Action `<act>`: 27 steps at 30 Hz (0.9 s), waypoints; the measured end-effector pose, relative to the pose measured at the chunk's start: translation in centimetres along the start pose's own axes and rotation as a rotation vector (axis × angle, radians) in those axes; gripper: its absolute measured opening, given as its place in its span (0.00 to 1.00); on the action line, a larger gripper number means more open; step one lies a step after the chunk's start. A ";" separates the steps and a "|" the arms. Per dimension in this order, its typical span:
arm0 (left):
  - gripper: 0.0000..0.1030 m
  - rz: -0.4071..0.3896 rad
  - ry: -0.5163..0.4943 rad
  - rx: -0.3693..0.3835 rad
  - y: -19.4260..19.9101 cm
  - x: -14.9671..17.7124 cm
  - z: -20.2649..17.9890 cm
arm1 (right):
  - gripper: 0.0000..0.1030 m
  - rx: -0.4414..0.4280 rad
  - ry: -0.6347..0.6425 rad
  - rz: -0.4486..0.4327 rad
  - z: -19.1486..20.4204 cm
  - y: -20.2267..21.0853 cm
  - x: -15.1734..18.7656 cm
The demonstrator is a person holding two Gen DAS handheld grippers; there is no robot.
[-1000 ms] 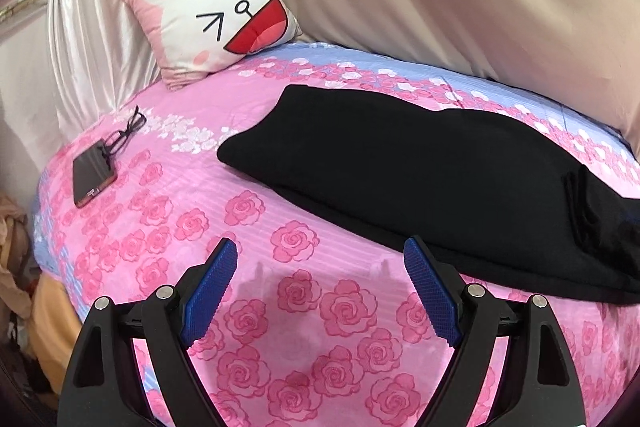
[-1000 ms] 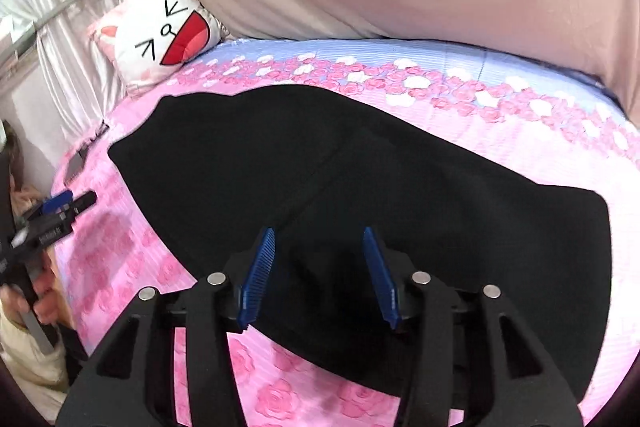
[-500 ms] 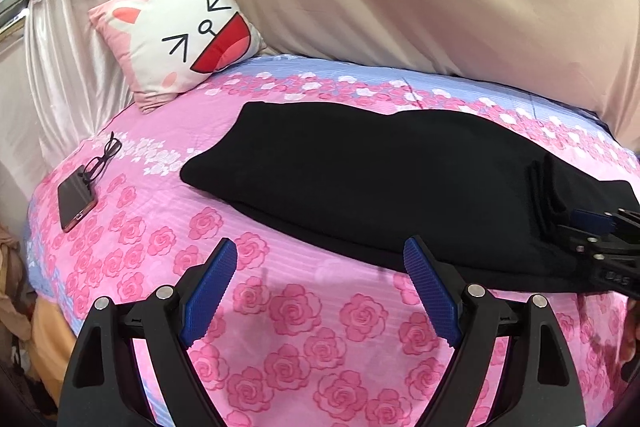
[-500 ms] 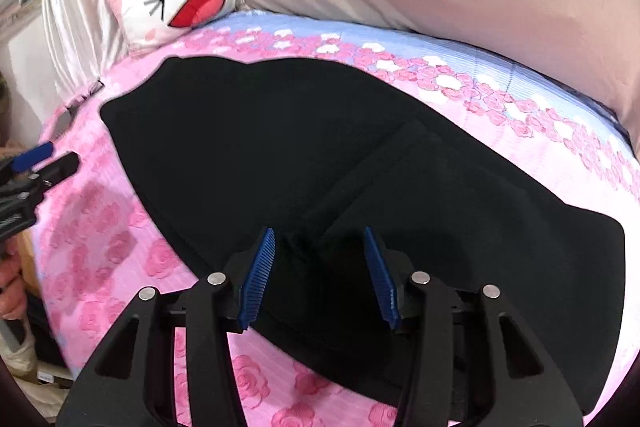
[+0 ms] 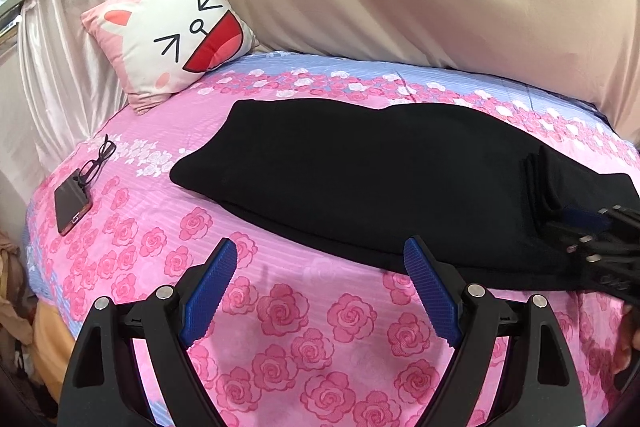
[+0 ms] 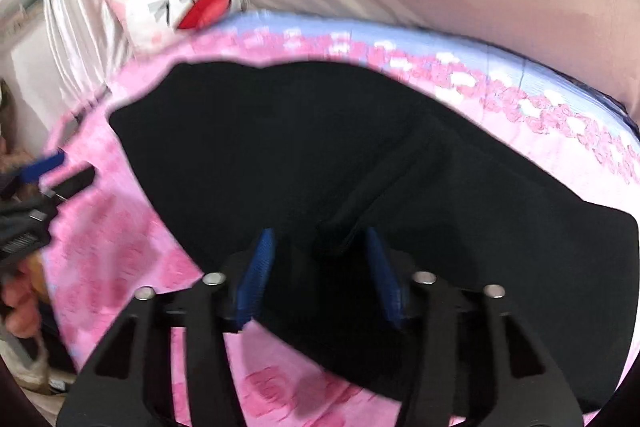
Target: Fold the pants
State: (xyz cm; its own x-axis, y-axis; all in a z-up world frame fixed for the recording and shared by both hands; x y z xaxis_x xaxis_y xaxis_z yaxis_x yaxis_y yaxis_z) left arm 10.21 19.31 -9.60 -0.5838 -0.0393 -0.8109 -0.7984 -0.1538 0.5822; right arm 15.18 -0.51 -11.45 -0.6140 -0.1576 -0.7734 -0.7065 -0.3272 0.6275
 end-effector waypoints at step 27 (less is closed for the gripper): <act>0.06 0.342 0.063 0.483 -7.3 -1.0 -20.3 | 0.49 0.342 -0.503 -0.146 -21.8 17.0 9.5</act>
State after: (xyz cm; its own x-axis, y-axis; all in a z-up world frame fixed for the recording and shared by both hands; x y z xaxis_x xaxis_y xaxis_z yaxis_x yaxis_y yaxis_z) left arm 19.62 0.47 -14.22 -0.8216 -0.0679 -0.5660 -0.5517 0.3442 0.7597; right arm 5.08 -27.91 -10.07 -0.5341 0.3513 -0.7690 -0.8175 0.0174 0.5757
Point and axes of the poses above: each gripper's, at about its wrist camera, not at the fingertips, and y roughly against the way its jaws point, z to its left, x to its underside, the point moved 9 cm from there along -y, roughly the way its jaws point, and after that the axes turned 6 degrees about -z, right-handed, at the moved point
